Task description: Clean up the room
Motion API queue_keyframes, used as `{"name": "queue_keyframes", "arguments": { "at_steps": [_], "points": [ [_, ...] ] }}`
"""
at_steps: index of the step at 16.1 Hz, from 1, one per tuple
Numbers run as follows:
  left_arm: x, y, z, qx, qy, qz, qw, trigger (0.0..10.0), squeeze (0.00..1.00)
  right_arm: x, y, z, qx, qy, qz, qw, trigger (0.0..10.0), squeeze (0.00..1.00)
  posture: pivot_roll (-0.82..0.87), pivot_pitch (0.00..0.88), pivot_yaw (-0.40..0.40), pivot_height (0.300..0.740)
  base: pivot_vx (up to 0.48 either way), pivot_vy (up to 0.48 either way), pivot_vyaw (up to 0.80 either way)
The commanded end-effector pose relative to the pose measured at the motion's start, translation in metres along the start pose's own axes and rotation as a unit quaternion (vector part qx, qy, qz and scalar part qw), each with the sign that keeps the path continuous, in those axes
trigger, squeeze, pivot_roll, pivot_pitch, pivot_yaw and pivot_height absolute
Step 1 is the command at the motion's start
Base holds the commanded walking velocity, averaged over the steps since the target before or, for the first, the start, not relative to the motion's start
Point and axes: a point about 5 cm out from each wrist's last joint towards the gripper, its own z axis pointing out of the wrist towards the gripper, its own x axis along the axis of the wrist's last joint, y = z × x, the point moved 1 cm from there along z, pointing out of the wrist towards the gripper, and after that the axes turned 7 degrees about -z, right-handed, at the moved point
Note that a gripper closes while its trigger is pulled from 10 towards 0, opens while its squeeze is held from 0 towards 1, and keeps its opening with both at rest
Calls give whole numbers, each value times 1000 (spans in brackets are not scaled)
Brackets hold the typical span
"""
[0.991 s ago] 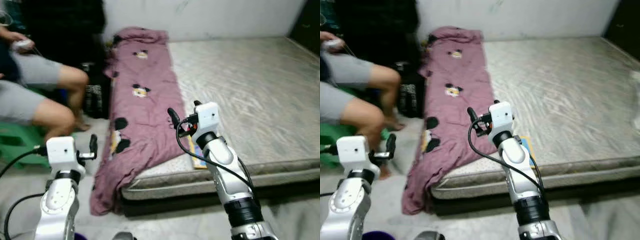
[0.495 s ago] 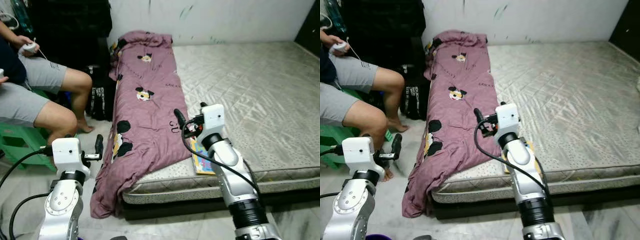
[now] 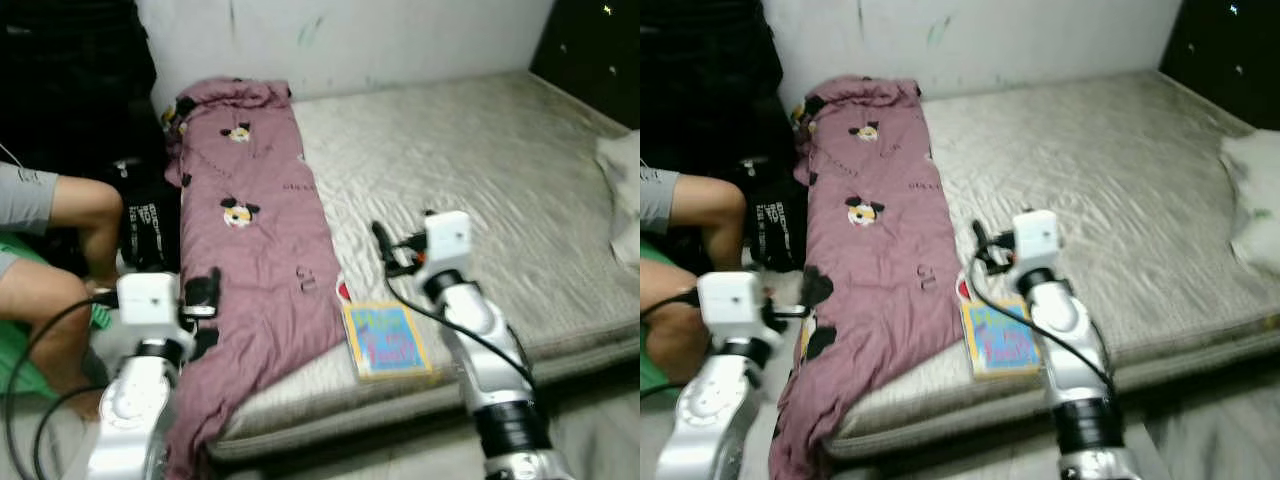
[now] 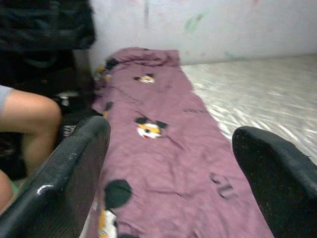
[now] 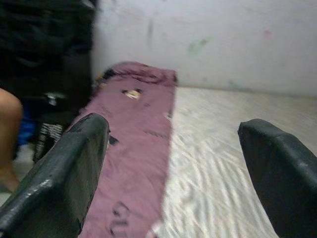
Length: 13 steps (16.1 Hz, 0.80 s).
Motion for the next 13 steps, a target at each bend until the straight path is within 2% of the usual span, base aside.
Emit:
{"name": "queue_keyframes", "arguments": {
  "at_steps": [1, 12, 13],
  "points": [
    [2, -5, 0, 12, 1, 6, 1000, 10000, 0, 8, -7, 5, 16, 12, -1, 1000, 10000, 0, -33, 11, 1, 740, 311, 0, 0],
    [1, -5, 1, 23, 1, 14, 1000, 10000, 0, 6, -8, 5, 18, 8, -4, 1000, 10000, 0, -30, 6, -4, 740, 0, 0, 0],
    [1, -6, 1, 25, 1, 13, 1000, 10000, 0, 6, -10, 5, 25, 11, -11, 1000, 10000, 0, -29, 6, -3, 740, 0, -480, 800]
  ]
}}
